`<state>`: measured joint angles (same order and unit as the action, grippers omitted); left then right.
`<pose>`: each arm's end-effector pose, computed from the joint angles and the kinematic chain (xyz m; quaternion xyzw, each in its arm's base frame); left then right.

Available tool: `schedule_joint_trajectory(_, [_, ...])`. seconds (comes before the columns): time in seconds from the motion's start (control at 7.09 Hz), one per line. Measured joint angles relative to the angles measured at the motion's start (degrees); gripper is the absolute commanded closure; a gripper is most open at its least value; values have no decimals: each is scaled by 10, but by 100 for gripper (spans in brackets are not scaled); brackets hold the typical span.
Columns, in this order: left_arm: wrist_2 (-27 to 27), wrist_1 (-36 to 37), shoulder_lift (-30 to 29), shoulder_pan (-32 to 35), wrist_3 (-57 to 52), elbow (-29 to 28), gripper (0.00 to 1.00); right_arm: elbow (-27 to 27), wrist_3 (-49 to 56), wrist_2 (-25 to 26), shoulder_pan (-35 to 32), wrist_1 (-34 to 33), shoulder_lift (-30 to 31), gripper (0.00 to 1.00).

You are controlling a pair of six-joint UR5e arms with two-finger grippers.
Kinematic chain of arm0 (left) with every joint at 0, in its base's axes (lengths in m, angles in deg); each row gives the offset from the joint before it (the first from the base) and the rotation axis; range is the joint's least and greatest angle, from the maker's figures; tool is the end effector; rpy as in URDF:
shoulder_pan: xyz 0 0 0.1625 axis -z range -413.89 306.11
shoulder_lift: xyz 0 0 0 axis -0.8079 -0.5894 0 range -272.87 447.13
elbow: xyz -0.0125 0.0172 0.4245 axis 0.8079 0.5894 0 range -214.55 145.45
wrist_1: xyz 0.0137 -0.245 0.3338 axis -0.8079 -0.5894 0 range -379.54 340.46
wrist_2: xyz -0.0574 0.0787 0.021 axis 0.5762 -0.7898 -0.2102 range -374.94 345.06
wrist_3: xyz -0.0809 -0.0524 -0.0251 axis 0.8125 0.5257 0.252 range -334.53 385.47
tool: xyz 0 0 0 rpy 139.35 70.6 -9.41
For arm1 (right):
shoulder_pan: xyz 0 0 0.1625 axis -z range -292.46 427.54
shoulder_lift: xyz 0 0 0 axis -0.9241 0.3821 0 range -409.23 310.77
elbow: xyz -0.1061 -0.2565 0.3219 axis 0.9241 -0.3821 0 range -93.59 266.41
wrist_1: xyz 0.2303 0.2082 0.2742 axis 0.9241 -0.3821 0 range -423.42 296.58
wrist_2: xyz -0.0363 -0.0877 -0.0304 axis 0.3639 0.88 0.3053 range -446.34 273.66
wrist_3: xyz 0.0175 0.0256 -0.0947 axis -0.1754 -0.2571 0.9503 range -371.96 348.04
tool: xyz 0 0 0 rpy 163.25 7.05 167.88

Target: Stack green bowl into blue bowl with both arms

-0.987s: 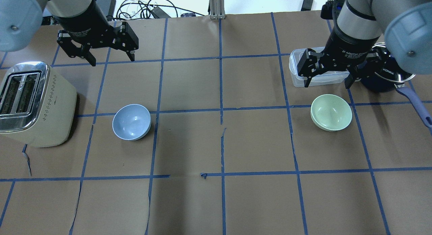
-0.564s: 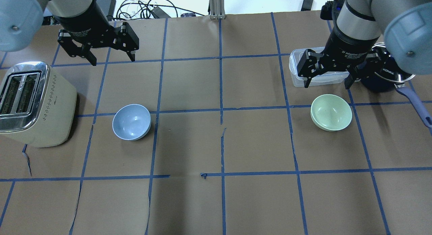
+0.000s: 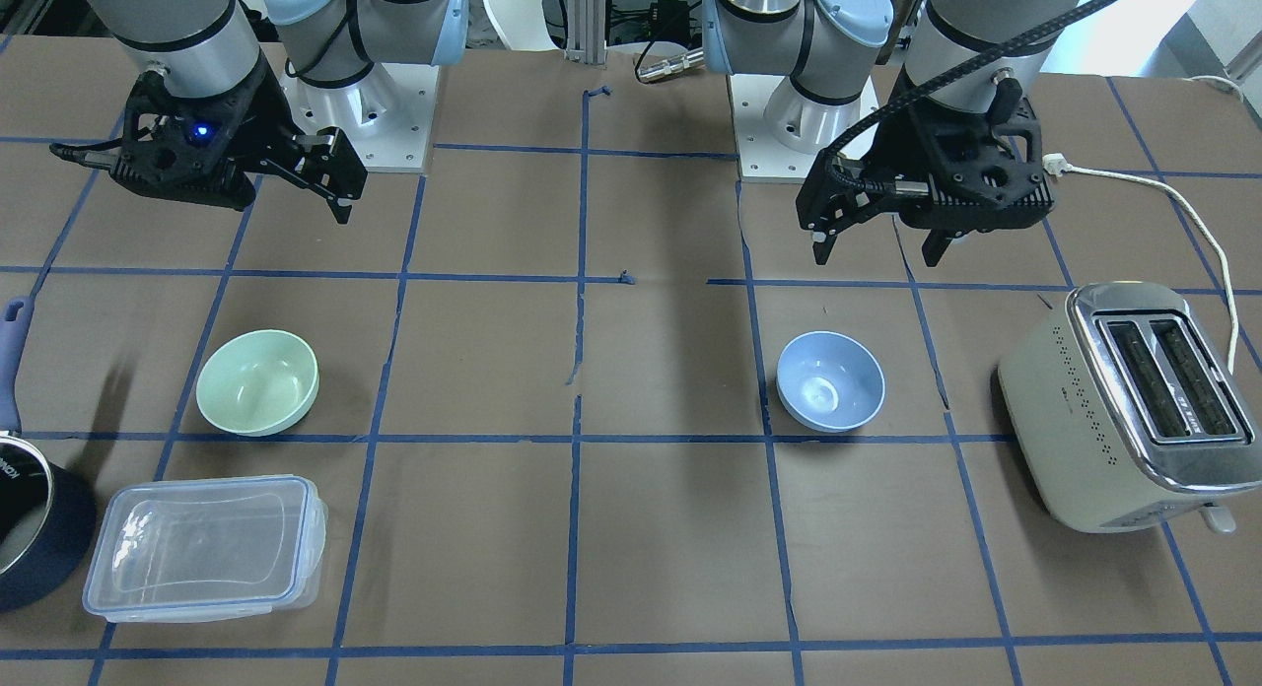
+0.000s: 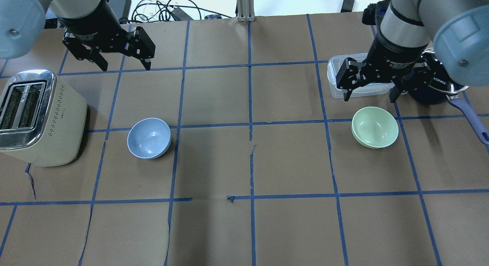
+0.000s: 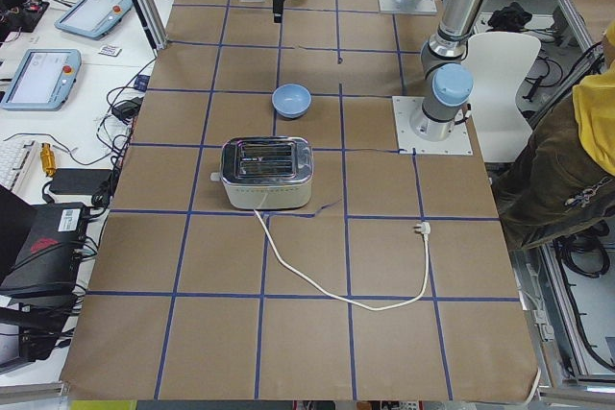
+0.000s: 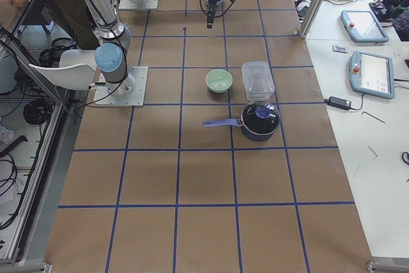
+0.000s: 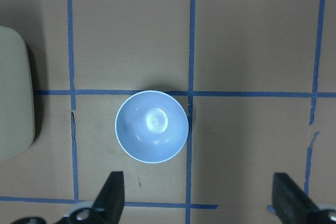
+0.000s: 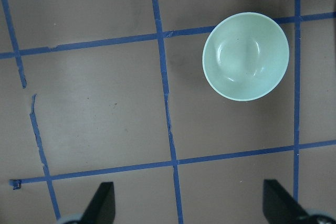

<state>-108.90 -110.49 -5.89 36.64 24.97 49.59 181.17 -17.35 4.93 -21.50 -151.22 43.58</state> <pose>-0.1311 -0.5158 0.5103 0.0084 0.9992 -0.0166 0.0346 0.1232 -0.4655 0.4672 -0.0550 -0.9978 -0.0357 0.0124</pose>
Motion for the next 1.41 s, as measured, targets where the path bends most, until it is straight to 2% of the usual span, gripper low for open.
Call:
schedule_joint_trajectory(0.56, [14,-12,10,-3,-3,13,0,1,2,0,0,0,-1,0])
schedule_joint_trajectory(1.13, [11,11,8,-4,-3,24,0,2,3,0,0,0,-1,0])
schedule_joint_trajectory(1.41, [15,20,-1,-33,-29,45,0,4,3,0,0,0,-1,0])
